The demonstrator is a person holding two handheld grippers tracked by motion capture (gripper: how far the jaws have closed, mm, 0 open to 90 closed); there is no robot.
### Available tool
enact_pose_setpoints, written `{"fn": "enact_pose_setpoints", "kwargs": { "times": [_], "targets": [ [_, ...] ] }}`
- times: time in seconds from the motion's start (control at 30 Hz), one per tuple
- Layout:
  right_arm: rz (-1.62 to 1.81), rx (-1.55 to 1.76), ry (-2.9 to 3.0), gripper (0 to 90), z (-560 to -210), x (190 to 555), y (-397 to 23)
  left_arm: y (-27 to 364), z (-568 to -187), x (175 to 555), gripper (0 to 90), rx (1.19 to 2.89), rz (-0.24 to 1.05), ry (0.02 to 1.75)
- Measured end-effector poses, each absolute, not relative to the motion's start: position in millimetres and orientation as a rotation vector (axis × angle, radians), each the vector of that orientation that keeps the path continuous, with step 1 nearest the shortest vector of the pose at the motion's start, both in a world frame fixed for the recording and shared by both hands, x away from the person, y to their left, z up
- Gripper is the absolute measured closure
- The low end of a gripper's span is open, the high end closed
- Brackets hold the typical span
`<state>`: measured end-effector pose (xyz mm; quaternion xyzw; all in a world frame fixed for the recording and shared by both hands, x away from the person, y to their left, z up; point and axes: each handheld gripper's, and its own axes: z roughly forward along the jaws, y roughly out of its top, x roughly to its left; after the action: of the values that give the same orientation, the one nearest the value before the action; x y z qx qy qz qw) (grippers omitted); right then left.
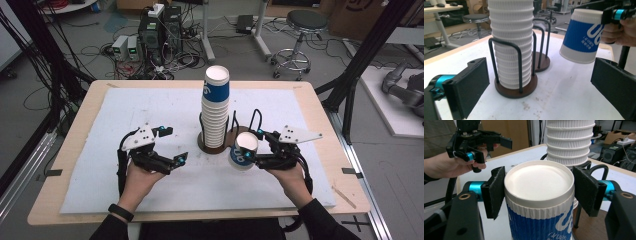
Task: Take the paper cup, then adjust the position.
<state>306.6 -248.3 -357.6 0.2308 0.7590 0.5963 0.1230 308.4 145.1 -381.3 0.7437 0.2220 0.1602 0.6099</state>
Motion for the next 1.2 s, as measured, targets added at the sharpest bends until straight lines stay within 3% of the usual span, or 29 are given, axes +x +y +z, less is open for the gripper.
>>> {"fn": "enact_pose_setpoints", "kwargs": {
  "times": [0.77,1.2],
  "targets": [
    [1.754,0.694,2.186,31.1,-358,306,-256,131,-396,304,1.7,1.748,0.338,0.498],
    [1.819,0.644,2.217,31.1,-356,305,-251,94,-401,302,1.7,1.800,0.165,0.384]
  ]
}}
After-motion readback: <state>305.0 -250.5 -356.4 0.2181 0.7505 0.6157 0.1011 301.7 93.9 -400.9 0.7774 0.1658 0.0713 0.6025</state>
